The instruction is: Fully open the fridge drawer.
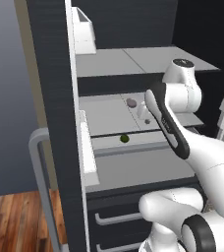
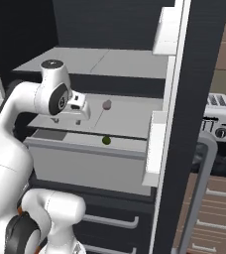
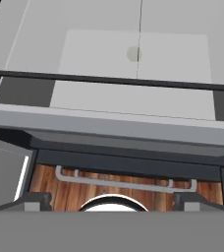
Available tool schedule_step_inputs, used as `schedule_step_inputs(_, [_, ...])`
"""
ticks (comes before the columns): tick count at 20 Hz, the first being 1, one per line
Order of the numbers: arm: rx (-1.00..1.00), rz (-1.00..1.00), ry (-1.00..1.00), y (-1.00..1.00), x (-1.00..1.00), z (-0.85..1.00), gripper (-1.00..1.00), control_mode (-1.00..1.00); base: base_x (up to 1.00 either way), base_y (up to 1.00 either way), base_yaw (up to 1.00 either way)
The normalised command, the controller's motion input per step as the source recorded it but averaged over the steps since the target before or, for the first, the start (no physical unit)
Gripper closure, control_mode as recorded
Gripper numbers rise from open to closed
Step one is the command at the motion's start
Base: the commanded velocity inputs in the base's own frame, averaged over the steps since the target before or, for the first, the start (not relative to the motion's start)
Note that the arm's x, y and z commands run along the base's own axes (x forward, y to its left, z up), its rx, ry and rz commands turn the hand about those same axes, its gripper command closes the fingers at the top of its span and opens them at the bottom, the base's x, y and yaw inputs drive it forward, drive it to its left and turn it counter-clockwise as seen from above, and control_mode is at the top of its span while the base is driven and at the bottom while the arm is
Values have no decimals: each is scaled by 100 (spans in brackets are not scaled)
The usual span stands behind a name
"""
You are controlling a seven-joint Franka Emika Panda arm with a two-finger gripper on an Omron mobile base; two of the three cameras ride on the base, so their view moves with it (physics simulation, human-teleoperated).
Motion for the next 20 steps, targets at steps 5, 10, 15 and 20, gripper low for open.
schedule_step_inputs(5, [0,0,0,0,0,0,-100,100,-47,0,0])
schedule_step_inputs(10, [0,0,0,0,0,0,-100,100,-43,0,0])
schedule_step_inputs(15, [0,0,0,0,0,0,-100,-100,-10,0,0])
schedule_step_inputs(20, [0,0,0,0,0,0,-100,-100,0,0,0])
